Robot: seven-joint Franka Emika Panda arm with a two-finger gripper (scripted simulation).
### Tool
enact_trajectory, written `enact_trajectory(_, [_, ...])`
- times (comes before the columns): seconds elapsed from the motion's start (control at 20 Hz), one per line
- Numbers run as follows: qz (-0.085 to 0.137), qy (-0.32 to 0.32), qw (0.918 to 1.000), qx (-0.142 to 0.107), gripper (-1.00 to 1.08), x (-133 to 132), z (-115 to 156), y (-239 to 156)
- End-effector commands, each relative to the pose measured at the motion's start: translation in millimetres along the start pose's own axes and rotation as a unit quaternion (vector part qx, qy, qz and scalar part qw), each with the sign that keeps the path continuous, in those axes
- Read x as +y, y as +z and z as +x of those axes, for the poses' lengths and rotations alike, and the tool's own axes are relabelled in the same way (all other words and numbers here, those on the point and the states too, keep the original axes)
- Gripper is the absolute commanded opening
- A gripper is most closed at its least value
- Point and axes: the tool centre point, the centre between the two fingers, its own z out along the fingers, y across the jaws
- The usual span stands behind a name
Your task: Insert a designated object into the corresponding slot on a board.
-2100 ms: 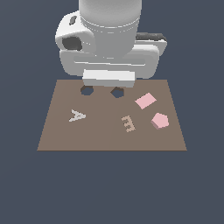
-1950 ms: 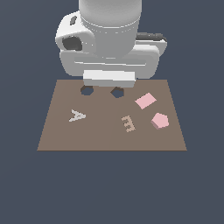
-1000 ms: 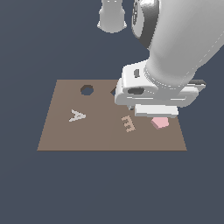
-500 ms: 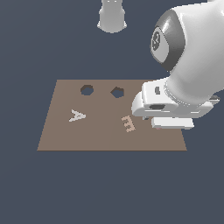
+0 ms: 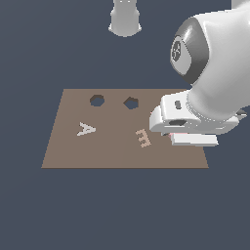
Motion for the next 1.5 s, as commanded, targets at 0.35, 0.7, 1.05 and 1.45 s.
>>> enact_trajectory(0.35, [0.0,0.0,1.0,0.0,-1.0,0.0,0.2,17.3])
enact_trajectory(0.7, [0.0,0.0,1.0,0.0,-1.0,0.0,0.2,17.3])
enact_trajectory(1.05, [0.0,0.0,1.0,-0.001,-1.0,-0.4,0.0,14.1])
enact_trajectory(1.45, [0.0,-0.001,1.0,-0.001,-1.0,6.9,-6.4,13.7])
